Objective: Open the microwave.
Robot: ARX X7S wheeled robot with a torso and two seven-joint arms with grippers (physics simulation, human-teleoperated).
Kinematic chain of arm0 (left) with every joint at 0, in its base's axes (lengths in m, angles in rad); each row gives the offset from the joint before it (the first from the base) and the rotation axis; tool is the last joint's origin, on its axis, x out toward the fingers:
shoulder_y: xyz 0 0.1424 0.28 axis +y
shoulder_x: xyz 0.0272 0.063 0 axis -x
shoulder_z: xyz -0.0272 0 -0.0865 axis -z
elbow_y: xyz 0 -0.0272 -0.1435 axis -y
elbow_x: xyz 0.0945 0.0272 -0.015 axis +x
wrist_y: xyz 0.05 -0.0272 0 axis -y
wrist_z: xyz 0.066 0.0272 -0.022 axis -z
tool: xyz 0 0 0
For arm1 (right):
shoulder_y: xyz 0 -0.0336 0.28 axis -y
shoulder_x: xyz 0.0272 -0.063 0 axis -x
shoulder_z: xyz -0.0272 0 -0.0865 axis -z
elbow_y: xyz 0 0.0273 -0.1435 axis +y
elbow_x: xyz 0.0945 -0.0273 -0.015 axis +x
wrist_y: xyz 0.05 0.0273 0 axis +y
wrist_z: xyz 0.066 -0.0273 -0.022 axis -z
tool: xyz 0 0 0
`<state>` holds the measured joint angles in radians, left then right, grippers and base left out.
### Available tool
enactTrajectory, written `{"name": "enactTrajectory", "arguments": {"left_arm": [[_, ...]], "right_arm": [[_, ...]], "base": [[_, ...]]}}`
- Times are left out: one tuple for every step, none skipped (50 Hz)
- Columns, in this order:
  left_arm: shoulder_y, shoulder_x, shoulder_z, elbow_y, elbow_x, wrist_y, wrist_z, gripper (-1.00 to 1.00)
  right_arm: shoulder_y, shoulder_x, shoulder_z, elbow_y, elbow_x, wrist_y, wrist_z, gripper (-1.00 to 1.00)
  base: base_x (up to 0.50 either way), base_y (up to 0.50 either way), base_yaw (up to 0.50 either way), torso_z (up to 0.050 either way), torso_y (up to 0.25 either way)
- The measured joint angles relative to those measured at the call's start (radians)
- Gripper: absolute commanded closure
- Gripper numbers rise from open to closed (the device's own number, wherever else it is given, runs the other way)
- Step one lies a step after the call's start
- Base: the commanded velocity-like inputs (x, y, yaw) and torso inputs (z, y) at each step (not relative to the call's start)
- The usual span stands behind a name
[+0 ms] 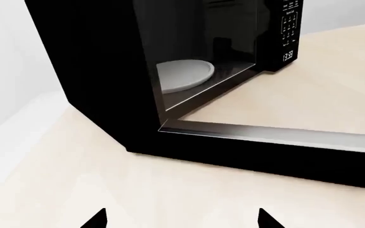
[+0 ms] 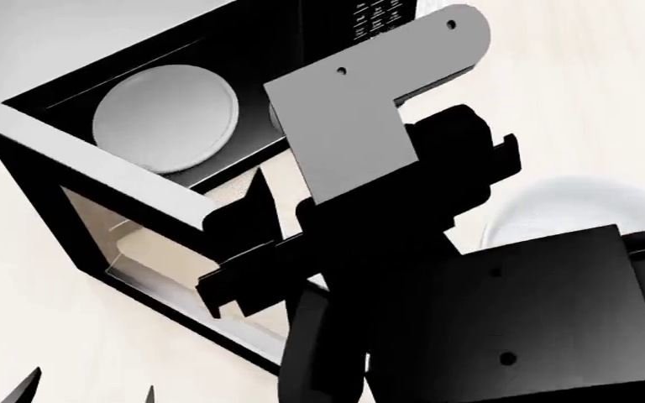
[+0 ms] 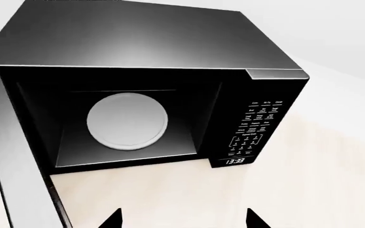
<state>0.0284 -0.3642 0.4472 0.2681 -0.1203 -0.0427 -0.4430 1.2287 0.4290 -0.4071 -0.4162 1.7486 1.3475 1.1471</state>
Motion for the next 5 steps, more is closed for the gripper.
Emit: {"name": "enactTrajectory", "arguments": {"left_arm": [[0.0,0.0,0.0,0.0,0.0,0.0,0.0,-1.0],[0.0,0.0,0.001,0.0,0.0,0.0,0.0,-1.0],[0.0,0.0,0.001,0.0,0.0,-0.001,-0.001,-1.0],[0.0,0.0,0.002,0.0,0.0,-0.001,-0.001,-1.0],[0.0,-0.001,0.002,0.0,0.0,-0.001,-0.001,-1.0]], "right_arm": [[-0.001,0.0,0.0,-0.006,0.006,-0.003,0.004,-1.0],[-0.003,0.001,-0.002,-0.011,0.011,-0.005,0.008,-1.0],[-0.005,0.001,-0.003,-0.016,0.017,-0.008,0.012,-1.0],[-0.007,0.002,-0.004,-0.021,0.023,-0.01,0.015,-1.0],[-0.008,0.002,-0.006,-0.026,0.029,-0.013,0.019,-1.0]], "base": [[0.0,0.0,0.0,0.0,0.0],[0.0,0.0,0.0,0.0,0.0],[0.0,0.0,0.0,0.0,0.0],[0.0,0.0,0.0,0.0,-0.01],[0.0,0.0,0.0,0.0,0.0]]}}
